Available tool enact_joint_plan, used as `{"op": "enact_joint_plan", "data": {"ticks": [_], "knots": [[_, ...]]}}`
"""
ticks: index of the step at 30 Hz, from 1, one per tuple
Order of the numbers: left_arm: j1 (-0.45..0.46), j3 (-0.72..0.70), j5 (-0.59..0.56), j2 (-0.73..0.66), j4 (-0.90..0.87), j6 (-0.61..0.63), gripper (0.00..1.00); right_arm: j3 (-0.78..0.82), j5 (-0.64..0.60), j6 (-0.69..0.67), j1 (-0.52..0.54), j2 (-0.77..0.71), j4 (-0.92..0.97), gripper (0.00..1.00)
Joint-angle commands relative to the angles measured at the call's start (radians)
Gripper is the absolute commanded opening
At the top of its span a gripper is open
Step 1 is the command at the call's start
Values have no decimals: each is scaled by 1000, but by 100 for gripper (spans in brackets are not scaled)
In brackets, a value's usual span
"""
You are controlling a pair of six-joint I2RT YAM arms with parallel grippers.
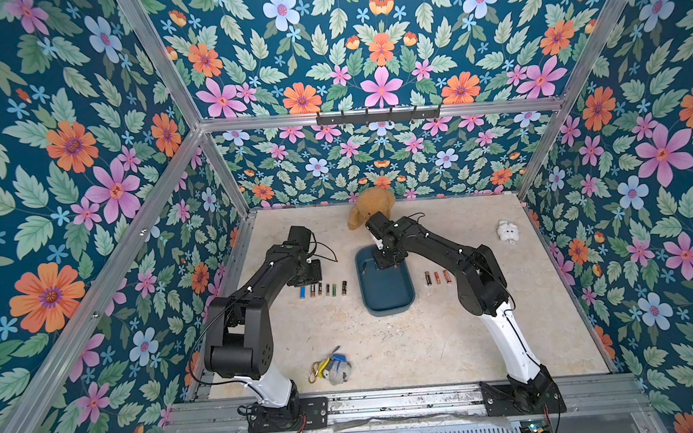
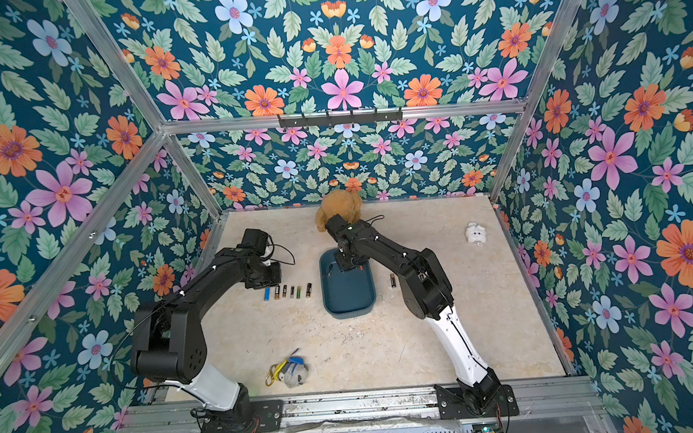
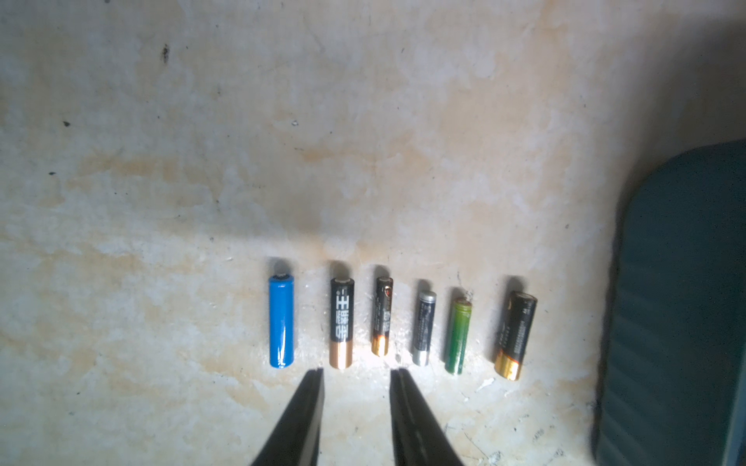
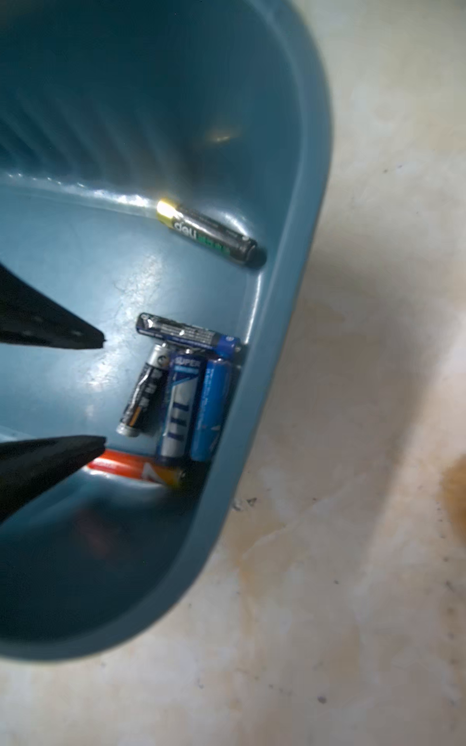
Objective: Take the batteries out of the storage box
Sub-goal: Pick up the battery from the storage box.
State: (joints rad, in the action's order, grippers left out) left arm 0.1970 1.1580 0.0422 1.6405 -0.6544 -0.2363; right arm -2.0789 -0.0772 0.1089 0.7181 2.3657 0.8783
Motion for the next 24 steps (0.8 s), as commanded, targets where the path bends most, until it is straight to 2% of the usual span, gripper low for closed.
{"op": "enact_joint_plan", "data": {"ticks": [1,24], "knots": [[0,0,-2,-3,-13,-5,34,-7,30,-30,1,20,-10,42],[1,-3,-7,-3,-19,-10,34,54,20,-114,0,4,-70,44]]}}
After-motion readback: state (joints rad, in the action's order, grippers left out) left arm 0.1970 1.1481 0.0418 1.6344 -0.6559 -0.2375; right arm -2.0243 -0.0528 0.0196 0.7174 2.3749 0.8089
